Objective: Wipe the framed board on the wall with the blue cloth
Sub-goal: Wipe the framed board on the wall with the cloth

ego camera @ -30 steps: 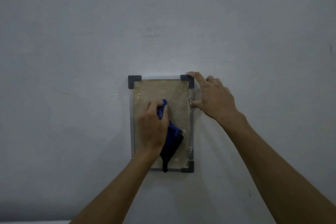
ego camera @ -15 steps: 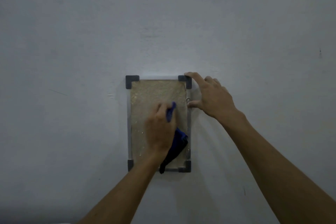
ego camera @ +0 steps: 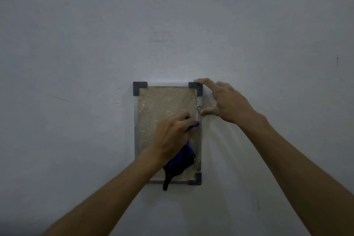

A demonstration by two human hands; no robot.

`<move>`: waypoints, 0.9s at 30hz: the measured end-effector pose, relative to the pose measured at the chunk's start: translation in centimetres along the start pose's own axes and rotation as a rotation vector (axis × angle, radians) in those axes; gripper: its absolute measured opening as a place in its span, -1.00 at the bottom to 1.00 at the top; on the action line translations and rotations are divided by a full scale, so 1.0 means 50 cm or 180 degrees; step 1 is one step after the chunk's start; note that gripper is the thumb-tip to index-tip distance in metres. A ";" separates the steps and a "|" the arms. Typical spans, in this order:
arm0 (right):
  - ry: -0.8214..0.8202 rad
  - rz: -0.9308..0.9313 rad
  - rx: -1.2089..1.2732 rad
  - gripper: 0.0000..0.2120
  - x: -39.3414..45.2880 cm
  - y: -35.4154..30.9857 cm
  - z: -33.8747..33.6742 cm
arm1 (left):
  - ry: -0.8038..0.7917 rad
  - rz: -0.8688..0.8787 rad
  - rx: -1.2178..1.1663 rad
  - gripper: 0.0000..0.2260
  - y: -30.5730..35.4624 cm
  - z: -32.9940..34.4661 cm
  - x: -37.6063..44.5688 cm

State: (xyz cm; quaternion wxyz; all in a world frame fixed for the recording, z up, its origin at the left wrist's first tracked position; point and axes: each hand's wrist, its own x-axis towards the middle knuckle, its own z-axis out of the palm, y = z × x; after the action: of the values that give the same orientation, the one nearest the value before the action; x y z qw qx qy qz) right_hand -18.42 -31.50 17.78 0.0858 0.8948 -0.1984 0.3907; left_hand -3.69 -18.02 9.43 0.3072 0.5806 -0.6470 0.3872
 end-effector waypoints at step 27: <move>-0.0038 -0.0034 0.0263 -0.12 0.007 0.020 0.014 | 0.0174 0.0046 -0.0181 -0.81 -0.037 -0.045 0.100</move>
State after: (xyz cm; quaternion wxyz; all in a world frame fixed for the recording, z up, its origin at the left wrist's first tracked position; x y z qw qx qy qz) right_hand -18.14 -32.71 17.57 0.0497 0.9009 -0.1778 0.3927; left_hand -2.67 -18.69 15.11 0.3384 0.5562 -0.6533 0.3865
